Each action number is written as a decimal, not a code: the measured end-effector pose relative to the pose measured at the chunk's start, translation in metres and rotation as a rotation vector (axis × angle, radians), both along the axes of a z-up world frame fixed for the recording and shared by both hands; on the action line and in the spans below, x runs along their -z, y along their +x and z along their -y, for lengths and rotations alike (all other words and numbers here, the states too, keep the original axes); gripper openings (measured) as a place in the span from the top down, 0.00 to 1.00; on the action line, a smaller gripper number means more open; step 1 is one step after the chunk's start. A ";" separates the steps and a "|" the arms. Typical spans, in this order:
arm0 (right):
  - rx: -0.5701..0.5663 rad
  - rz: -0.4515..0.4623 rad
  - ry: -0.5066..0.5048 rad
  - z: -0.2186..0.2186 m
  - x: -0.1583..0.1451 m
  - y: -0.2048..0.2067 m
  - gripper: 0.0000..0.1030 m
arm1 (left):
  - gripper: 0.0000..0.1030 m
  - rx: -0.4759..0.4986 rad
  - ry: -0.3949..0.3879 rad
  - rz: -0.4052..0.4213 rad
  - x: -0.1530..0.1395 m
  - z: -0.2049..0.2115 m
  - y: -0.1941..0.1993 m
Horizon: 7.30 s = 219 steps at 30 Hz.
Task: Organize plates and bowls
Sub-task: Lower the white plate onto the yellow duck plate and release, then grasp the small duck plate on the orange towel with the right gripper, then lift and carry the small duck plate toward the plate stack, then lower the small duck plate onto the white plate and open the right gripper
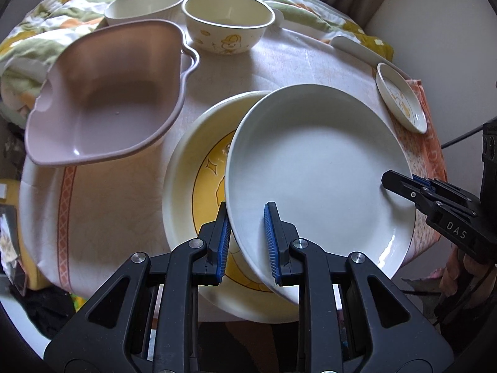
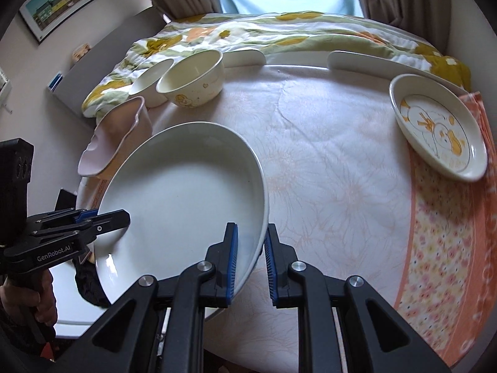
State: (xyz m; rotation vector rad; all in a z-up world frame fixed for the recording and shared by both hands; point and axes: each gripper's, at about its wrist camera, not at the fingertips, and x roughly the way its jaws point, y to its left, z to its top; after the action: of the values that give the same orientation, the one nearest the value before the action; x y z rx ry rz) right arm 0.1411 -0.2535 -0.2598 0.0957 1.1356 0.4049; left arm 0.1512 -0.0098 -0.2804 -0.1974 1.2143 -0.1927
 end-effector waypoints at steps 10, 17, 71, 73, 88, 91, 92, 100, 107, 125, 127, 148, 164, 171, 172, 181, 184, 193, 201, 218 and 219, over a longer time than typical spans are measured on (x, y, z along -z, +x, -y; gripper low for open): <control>0.086 0.026 0.017 -0.005 0.002 -0.014 0.85 | 0.81 0.023 -0.023 -0.018 0.015 -0.003 0.003; 0.101 0.060 -0.003 -0.011 0.002 -0.021 0.85 | 0.81 0.062 0.074 0.000 0.018 0.006 0.006; 0.134 0.198 -0.139 -0.035 -0.027 -0.039 0.85 | 0.81 0.112 0.379 0.244 -0.046 0.021 -0.007; 0.163 0.208 -0.132 -0.026 -0.043 -0.040 0.85 | 0.79 0.115 0.331 0.296 -0.070 0.021 -0.006; 0.507 0.182 -0.042 0.120 -0.101 -0.044 0.00 | 0.00 0.448 -0.119 0.370 -0.147 0.150 0.115; 0.603 0.164 0.005 0.155 -0.084 -0.029 0.00 | 0.01 0.508 -0.112 0.285 -0.120 0.197 0.151; 0.634 0.135 0.015 0.165 -0.076 -0.022 0.00 | 0.01 0.523 -0.113 0.254 -0.110 0.212 0.161; 0.790 0.019 0.225 0.220 0.000 0.030 0.21 | 0.34 0.591 -0.056 0.067 -0.022 0.289 0.232; 0.817 0.005 0.214 0.227 0.022 0.061 0.41 | 0.49 0.609 -0.047 0.001 0.013 0.318 0.267; 0.871 -0.015 0.158 0.245 0.031 0.077 0.87 | 0.87 0.629 0.071 0.014 0.023 0.329 0.282; 0.860 -0.017 0.151 0.245 0.030 0.076 0.87 | 0.87 0.625 0.066 0.014 0.021 0.325 0.279; 0.713 0.157 0.084 0.172 -0.064 0.018 0.87 | 0.87 0.525 0.020 0.201 -0.087 0.216 0.179; 0.422 0.113 0.106 0.039 -0.080 -0.033 0.87 | 0.87 0.219 0.062 0.205 -0.107 0.053 0.045; 0.252 0.083 0.084 0.005 -0.046 -0.032 0.87 | 0.87 0.023 0.031 0.106 -0.056 0.013 0.009; 0.229 0.086 0.079 0.001 -0.040 -0.031 0.87 | 0.87 -0.002 0.023 0.085 -0.046 0.009 0.005; 0.155 0.108 0.059 -0.012 -0.009 -0.029 0.87 | 0.87 -0.066 0.029 0.035 -0.003 -0.001 -0.005; 0.144 0.131 0.062 -0.012 -0.010 -0.027 0.87 | 0.87 -0.058 0.040 0.037 0.004 0.000 -0.003; 0.150 0.150 0.075 -0.008 -0.002 -0.023 0.87 | 0.87 -0.058 0.052 0.036 0.010 0.003 0.003; 0.142 0.169 0.065 -0.013 -0.002 -0.023 0.87 | 0.87 -0.037 0.211 0.056 0.004 0.016 0.003; 0.133 0.161 0.030 -0.017 -0.002 -0.022 0.87 | 0.86 -0.024 0.305 0.042 -0.003 0.023 0.001; 0.134 0.161 0.032 -0.016 -0.002 -0.022 0.87 | 0.86 -0.027 0.304 0.040 -0.004 0.023 0.001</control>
State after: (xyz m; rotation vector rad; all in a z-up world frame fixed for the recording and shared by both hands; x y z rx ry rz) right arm 0.1194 -0.2372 -0.2577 0.1634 0.9579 0.3059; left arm 0.1527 -0.0326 -0.2769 0.0547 1.1847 0.0126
